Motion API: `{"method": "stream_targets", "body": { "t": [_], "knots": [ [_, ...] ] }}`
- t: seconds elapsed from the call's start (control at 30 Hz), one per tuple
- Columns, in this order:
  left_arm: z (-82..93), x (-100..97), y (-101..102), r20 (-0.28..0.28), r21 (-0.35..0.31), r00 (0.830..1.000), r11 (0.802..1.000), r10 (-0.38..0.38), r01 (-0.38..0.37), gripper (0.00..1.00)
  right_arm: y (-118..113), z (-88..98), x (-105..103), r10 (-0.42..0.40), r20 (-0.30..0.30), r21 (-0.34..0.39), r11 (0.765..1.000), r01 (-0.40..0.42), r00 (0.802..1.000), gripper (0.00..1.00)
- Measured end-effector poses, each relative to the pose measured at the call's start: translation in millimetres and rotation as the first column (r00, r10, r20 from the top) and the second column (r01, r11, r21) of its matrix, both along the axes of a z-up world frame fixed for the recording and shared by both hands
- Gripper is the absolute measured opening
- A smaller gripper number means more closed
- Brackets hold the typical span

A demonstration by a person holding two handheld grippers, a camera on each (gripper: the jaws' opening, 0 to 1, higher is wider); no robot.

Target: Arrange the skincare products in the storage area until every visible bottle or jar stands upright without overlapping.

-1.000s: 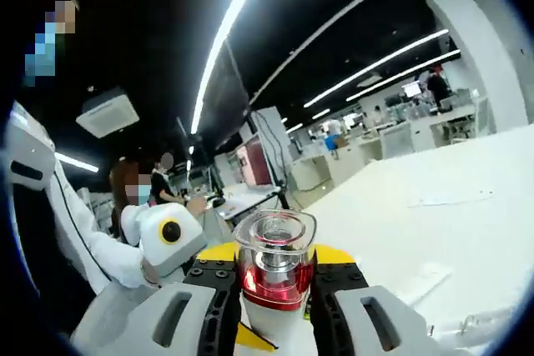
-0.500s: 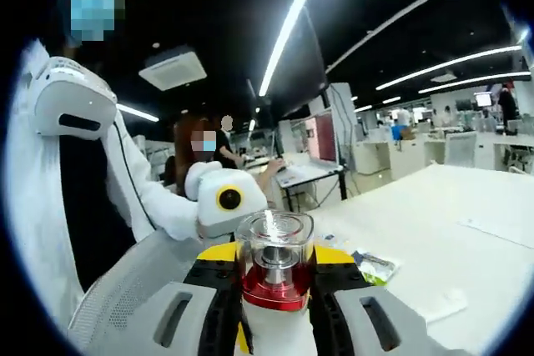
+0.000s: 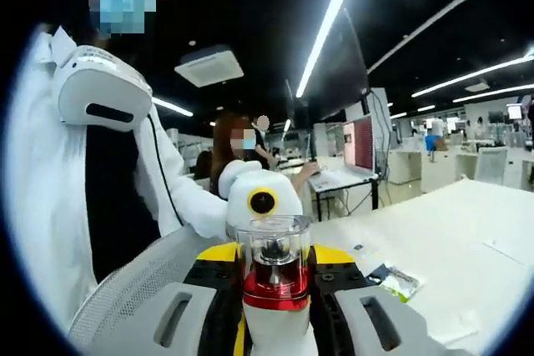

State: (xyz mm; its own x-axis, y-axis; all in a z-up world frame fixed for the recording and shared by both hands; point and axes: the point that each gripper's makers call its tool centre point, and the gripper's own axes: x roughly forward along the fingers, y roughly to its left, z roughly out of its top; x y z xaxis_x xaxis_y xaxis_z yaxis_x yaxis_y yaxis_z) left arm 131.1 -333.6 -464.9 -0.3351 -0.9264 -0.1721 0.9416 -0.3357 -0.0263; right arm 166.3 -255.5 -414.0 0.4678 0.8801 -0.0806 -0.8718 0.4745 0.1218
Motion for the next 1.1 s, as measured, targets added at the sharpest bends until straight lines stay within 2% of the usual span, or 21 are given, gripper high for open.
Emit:
{"method": "stream_targets", "body": {
  "t": [0.1, 0.3, 0.37, 0.43, 0.53, 0.63, 0.97, 1.1],
  "knots": [
    [-2.9, 3.1, -3.6, 0.001, 0.008, 1.000, 1.000, 0.024, -0.024, 0.29, 0.3, -2.4, 2.5, -0.026, 0.023, -0.024, 0.999, 0.026, 0.999, 0.24],
    [-21.7, 8.5, -7.9, 0.059, 0.074, 0.997, 0.996, 0.047, -0.052, 0.29, -3.6, -16.4, 4.2, -0.062, 0.019, -0.075, 0.995, 0.064, 0.998, 0.25],
    [-27.8, 10.2, -9.8, 0.071, 0.091, 0.996, 0.994, 0.058, -0.064, 0.29, -7.5, -22.4, 6.4, -0.099, -0.001, -0.092, 0.991, 0.099, 0.995, 0.25],
    [-32.3, 13.5, -12.1, 0.075, 0.101, 0.994, 0.991, 0.076, -0.084, 0.29, -10.5, -24.0, 8.9, -0.125, 0.003, -0.098, 0.987, 0.124, 0.992, 0.25],
    [-40.1, 25.1, -17.3, 0.077, 0.118, 0.990, 0.985, 0.119, -0.127, 0.29, -25.4, -27.4, 18.5, -0.204, 0.017, -0.131, 0.970, 0.204, 0.979, 0.24],
    [-46.3, 36.2, -22.7, 0.090, 0.129, 0.985, 0.979, 0.148, -0.159, 0.28, -39.6, -32.0, 26.1, -0.274, 0.006, -0.141, 0.952, 0.272, 0.962, 0.24],
    [-63.6, 44.6, -35.2, 0.097, 0.136, 0.984, 0.978, 0.149, -0.161, 0.28, -57.5, -43.1, 29.6, -0.391, -0.015, -0.155, 0.910, 0.385, 0.920, 0.25],
    [-68.2, 50.5, -42.0, 0.092, 0.136, 0.984, 0.977, 0.151, -0.163, 0.28, -65.0, -48.1, 36.5, -0.425, 0.010, -0.190, 0.888, 0.419, 0.905, 0.25]
  ]
}}
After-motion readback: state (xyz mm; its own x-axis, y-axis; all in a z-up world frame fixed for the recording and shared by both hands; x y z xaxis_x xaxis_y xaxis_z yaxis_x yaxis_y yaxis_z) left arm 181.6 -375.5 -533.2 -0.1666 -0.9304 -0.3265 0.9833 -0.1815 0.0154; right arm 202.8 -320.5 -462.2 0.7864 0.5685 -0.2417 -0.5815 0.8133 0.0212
